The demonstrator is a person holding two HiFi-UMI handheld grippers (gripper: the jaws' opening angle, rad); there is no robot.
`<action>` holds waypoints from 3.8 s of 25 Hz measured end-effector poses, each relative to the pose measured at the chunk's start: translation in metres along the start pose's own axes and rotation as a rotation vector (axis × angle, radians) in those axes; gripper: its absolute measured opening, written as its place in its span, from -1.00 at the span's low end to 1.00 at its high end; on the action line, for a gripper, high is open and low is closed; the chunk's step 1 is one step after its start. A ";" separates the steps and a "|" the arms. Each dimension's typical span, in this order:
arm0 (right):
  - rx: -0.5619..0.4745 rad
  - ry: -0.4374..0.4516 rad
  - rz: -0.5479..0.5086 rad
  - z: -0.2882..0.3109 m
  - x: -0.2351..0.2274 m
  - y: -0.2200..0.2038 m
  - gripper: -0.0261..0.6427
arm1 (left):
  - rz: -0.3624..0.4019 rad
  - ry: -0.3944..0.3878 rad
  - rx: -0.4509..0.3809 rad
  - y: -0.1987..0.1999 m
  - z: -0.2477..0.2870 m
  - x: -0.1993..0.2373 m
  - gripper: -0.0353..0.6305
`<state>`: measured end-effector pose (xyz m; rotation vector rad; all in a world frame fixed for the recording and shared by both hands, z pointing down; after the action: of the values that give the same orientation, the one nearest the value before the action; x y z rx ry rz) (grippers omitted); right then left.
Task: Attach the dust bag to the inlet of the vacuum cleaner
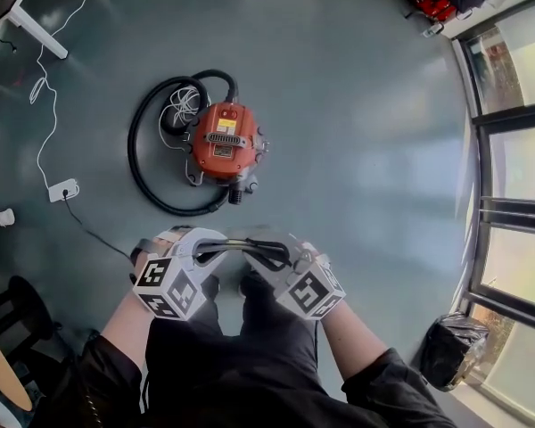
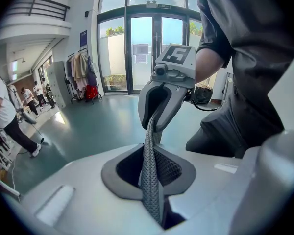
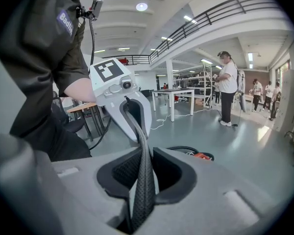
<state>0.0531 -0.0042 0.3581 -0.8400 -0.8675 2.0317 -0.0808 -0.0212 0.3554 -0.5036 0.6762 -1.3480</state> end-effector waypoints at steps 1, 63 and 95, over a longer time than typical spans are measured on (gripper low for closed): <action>-0.001 -0.002 0.004 0.003 -0.003 -0.004 -0.78 | 0.001 -0.001 0.000 -0.003 0.005 0.001 -0.74; 0.040 0.000 -0.078 0.186 -0.122 -0.244 -0.78 | 0.008 0.002 -0.043 -0.231 0.252 -0.018 -0.75; 0.037 -0.044 -0.151 0.199 -0.141 -0.247 -0.78 | 0.021 0.058 -0.043 -0.246 0.260 0.003 -0.69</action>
<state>0.0617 -0.0593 0.7003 -0.6913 -0.8880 1.9347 -0.0740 -0.0776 0.7085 -0.4929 0.7574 -1.3350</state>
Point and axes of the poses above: the fingertips, and each gripper's own axes: z forward along the fingers, x to its left, y out of its top, the point moved 8 cm from there along -z, backward along the fingers, and after that the axes turned 12 degrees about z, right-handed, at the moved point
